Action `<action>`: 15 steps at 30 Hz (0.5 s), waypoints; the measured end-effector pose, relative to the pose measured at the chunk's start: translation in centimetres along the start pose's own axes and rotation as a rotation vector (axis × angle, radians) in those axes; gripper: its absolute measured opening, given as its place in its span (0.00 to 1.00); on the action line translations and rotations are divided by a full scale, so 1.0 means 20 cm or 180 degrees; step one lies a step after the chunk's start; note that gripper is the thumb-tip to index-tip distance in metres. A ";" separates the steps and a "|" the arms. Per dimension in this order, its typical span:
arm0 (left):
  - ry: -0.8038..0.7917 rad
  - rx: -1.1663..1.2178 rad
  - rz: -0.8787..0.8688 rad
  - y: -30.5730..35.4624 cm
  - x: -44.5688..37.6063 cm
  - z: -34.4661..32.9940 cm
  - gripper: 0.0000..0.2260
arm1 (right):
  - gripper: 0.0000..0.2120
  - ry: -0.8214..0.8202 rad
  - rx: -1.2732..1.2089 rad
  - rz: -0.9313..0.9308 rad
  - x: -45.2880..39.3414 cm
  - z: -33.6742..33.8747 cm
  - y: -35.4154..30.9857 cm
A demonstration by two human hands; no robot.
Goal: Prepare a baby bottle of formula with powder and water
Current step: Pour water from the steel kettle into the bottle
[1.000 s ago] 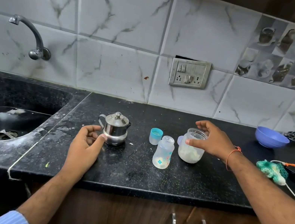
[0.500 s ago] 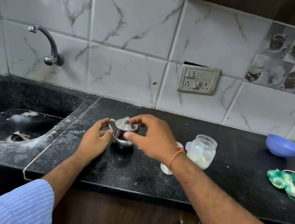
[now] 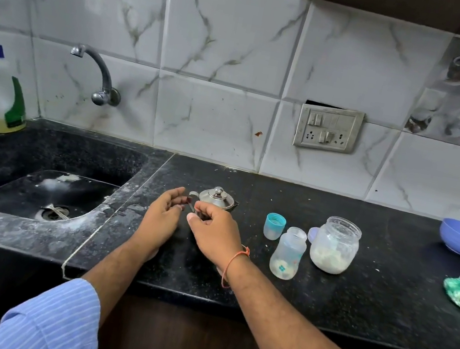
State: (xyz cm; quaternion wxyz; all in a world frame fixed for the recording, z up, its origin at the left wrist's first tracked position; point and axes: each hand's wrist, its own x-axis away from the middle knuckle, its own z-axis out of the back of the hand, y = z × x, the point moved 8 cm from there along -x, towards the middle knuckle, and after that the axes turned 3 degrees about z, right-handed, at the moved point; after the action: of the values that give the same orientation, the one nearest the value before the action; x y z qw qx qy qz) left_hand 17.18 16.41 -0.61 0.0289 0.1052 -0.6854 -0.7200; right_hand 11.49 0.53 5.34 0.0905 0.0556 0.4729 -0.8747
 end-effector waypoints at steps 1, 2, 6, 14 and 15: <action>-0.0032 0.0001 -0.0016 -0.01 0.00 0.00 0.21 | 0.22 0.0036 -0.0023 -0.0014 0.00 -0.01 0.00; -0.0060 -0.0020 -0.0037 -0.01 0.01 0.00 0.21 | 0.22 0.0097 -0.0055 -0.0046 0.00 -0.02 0.01; -0.0014 -0.0060 -0.0084 -0.01 0.06 0.01 0.19 | 0.20 0.0393 -0.0261 -0.0126 0.04 -0.02 0.03; -0.0076 -0.0150 -0.0325 0.06 0.29 -0.08 0.18 | 0.13 0.0755 -0.0814 -0.0430 0.09 -0.06 0.14; -0.0066 -0.0240 -0.0393 0.07 0.31 -0.09 0.17 | 0.12 0.0789 -0.0884 -0.0481 0.10 -0.05 0.15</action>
State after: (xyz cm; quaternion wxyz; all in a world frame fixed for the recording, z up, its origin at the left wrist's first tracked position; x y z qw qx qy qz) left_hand 11.24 13.47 0.05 -0.0187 0.1386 -0.6503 -0.7467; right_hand 10.20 -0.48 1.97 -0.0275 0.1143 0.5993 -0.7918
